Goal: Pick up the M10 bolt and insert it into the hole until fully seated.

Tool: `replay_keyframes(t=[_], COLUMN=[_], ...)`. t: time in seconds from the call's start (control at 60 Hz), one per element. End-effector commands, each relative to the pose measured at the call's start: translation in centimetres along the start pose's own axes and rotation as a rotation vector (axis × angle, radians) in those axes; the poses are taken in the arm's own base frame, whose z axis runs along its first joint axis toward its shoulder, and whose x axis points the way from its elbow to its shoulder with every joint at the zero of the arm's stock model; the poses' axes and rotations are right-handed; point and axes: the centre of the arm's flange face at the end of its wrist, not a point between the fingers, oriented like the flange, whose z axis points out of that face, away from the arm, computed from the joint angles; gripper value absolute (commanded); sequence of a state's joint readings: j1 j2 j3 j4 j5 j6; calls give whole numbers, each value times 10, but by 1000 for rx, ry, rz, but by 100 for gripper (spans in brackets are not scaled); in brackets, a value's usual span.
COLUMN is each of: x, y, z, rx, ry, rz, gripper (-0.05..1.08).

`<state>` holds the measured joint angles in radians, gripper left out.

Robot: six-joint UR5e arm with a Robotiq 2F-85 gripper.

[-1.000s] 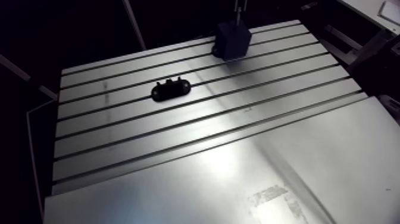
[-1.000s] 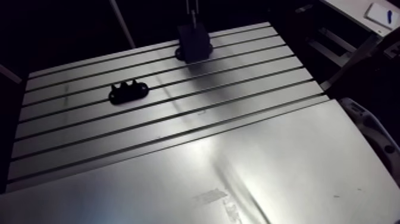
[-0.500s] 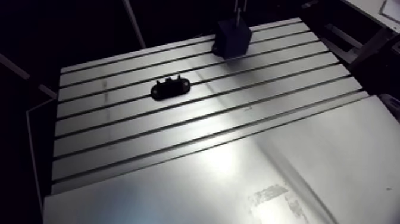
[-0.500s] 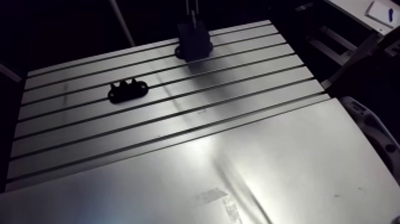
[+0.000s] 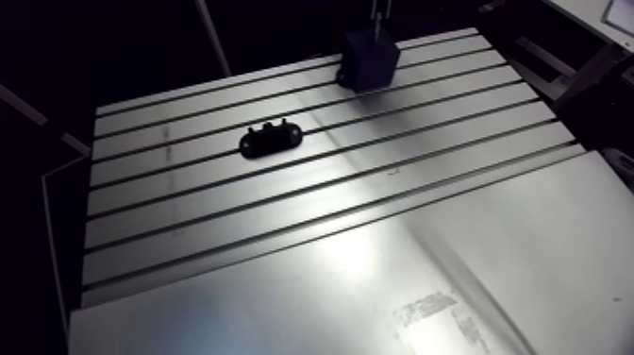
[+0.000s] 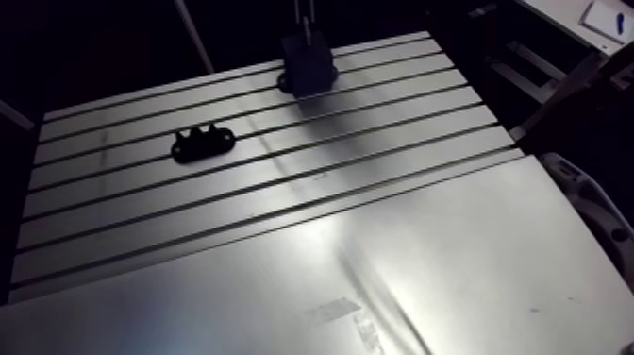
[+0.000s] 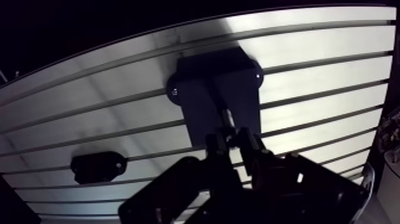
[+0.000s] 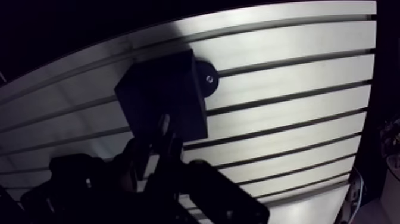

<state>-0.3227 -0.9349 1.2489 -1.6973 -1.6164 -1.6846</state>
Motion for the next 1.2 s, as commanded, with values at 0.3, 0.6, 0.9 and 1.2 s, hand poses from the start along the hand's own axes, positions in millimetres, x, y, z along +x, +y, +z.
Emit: replay_keyframes(t=[0.3, 0.6, 0.9, 1.2], x=[0, 1, 1, -1], y=[0, 0, 0, 0], z=[0, 2, 3, 11], rx=[0, 1, 1, 3], ry=[1, -2, -3, -18], rz=[2, 2, 1, 1], gripper=[108, 107, 108, 107])
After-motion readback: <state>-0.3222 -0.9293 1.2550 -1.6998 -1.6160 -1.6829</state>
